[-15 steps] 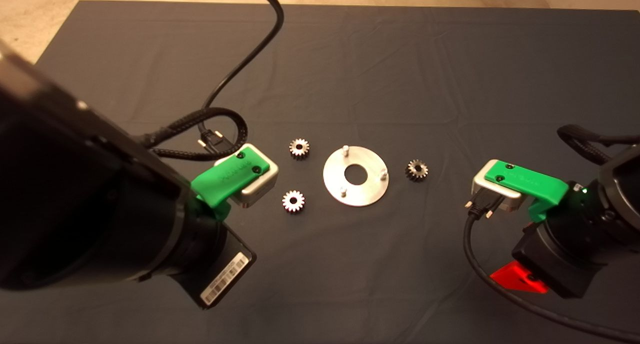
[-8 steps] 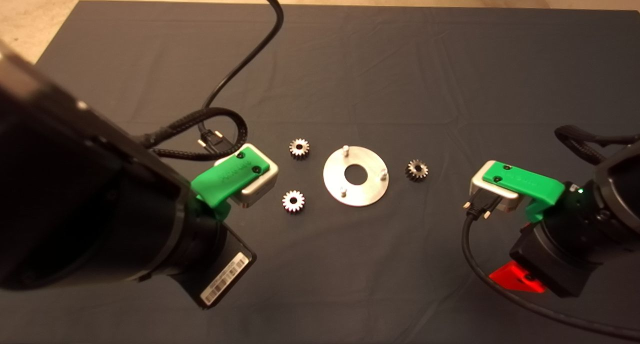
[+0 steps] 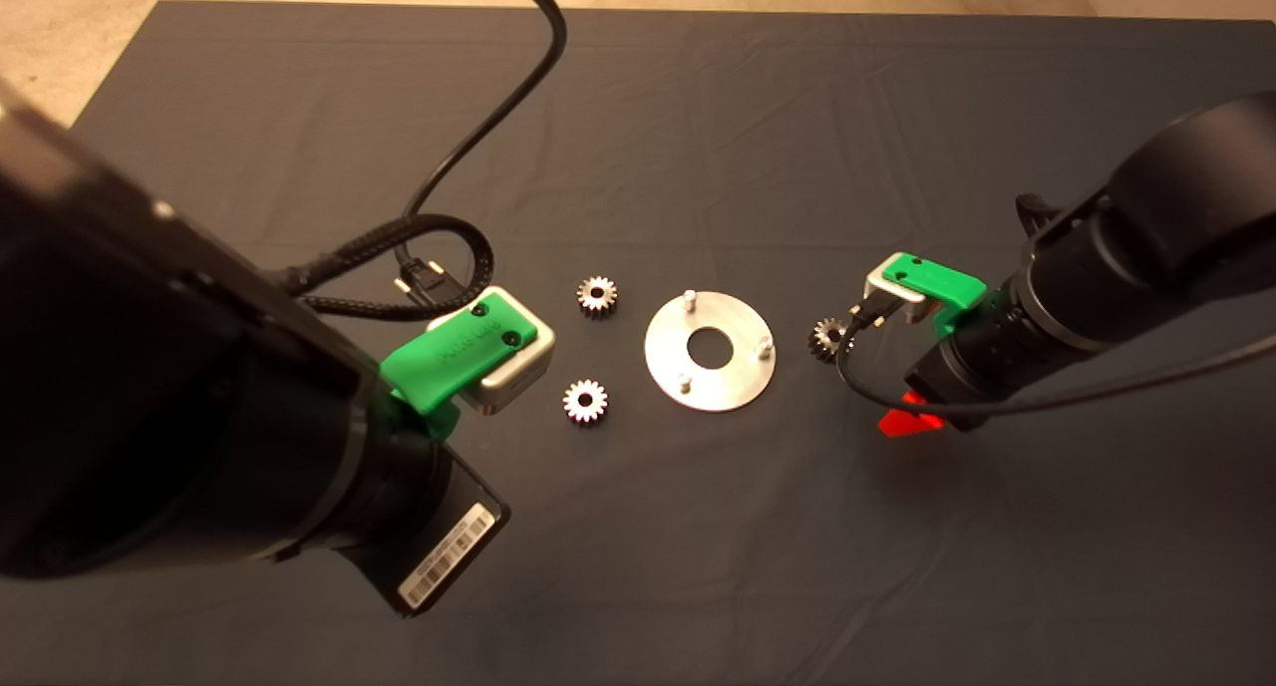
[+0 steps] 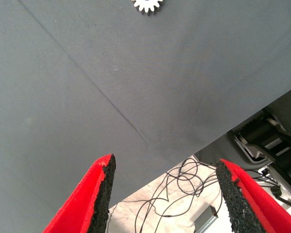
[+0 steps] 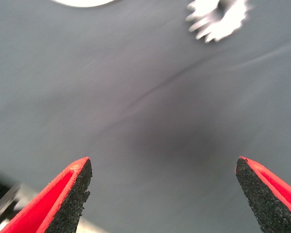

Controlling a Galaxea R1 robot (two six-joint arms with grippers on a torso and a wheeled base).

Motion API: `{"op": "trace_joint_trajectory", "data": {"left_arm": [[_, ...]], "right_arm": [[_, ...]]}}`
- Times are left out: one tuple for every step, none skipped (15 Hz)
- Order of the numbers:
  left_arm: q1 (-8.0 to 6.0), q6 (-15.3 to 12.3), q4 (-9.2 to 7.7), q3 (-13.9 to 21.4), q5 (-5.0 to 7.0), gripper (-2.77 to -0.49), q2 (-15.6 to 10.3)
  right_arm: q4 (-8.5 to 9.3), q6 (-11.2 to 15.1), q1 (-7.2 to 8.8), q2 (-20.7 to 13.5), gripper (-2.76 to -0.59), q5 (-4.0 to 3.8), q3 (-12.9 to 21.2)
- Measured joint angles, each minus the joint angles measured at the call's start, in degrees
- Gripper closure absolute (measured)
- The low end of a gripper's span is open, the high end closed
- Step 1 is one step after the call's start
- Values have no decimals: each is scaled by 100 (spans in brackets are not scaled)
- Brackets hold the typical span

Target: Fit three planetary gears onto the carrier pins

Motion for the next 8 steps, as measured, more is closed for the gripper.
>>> {"op": "trace_joint_trajectory", "data": {"left_arm": [[-2,0,0,0,-2,-146,0],[0,0,0,0,-2,-146,0],[0,0,0,0,-2,-146,0],[0,0,0,0,-2,-146,0],[-2,0,0,0,0,-146,0],[0,0,0,0,-2,-146,0],[0,0,0,0,0,-146,-2],[0,0,0,0,0,-146,-2]], "right_arm": [[-113,-138,-45,0,-220,-1,-189],[-184,-254,-85,10,-220,0,-324],[-295,-357,-149,47,-220,-4,-487],[-388,-427,-198,92,-220,-1,-604],[-461,-483,-224,133,-220,2,-690],[-516,-524,-241,162,-220,2,-749],[-571,-548,-258,177,-220,3,-804],[-602,-569,-282,177,-220,2,-842]]}}
